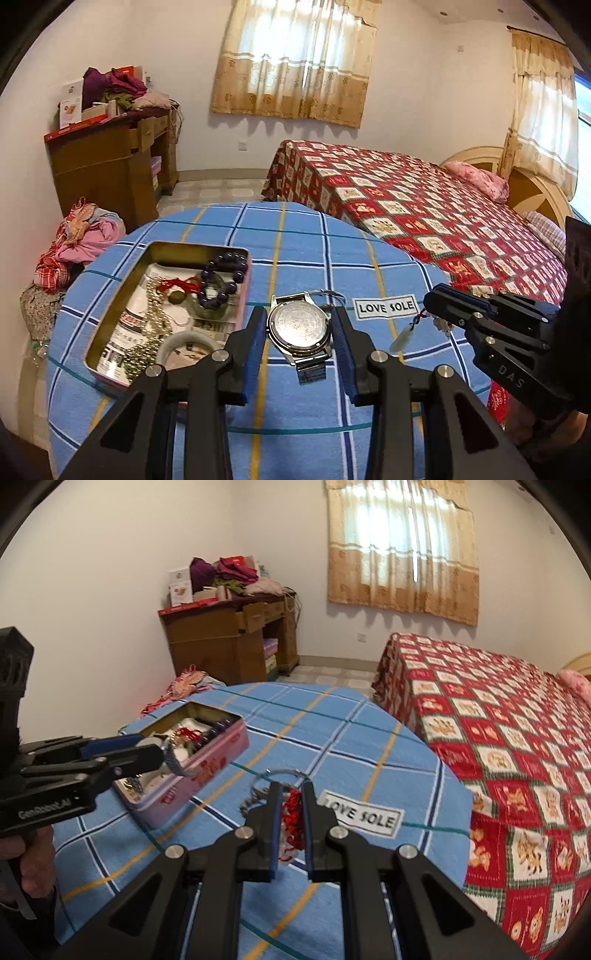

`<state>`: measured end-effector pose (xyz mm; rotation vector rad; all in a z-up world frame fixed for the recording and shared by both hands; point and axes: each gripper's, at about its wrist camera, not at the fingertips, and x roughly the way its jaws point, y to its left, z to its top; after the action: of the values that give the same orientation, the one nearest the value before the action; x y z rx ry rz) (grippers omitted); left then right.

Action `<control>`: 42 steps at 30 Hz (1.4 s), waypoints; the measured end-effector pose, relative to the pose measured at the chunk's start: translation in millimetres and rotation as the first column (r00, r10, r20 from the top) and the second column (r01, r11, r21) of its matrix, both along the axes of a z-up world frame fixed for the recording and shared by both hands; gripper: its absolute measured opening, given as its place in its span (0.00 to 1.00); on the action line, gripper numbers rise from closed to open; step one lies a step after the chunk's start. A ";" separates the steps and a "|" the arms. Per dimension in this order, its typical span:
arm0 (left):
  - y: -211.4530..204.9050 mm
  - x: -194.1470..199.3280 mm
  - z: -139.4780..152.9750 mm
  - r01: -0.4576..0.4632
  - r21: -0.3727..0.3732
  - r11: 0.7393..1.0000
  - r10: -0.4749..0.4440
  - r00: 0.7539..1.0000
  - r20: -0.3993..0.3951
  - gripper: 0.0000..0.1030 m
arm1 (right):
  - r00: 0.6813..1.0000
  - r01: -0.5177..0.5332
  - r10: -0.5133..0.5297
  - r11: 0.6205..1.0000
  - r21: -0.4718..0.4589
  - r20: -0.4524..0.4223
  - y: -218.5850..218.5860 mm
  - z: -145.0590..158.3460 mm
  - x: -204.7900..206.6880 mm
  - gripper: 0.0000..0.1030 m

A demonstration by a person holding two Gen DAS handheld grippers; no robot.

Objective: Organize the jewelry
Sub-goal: 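Lower the silver watch into the pink tin while the right tool drops the jade pendant there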

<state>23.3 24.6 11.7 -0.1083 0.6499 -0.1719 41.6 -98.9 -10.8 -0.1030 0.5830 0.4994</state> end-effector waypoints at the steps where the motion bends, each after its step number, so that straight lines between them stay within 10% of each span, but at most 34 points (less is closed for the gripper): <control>1: 2.5 -0.7 1.2 -0.008 0.002 1.000 0.008 1.000 0.004 0.35 | 1.000 -0.008 0.008 1.000 -0.001 0.005 3.0 1.9 0.1 0.11; 42: 62.4 14.2 15.4 -0.144 0.080 0.986 0.141 0.989 0.049 0.35 | 0.972 -0.210 0.211 0.978 -0.016 0.102 96.3 42.5 9.4 0.11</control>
<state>37.5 87.0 27.1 -0.0704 0.6031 -0.0091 51.1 -2.6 31.7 -0.1962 0.4746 0.6946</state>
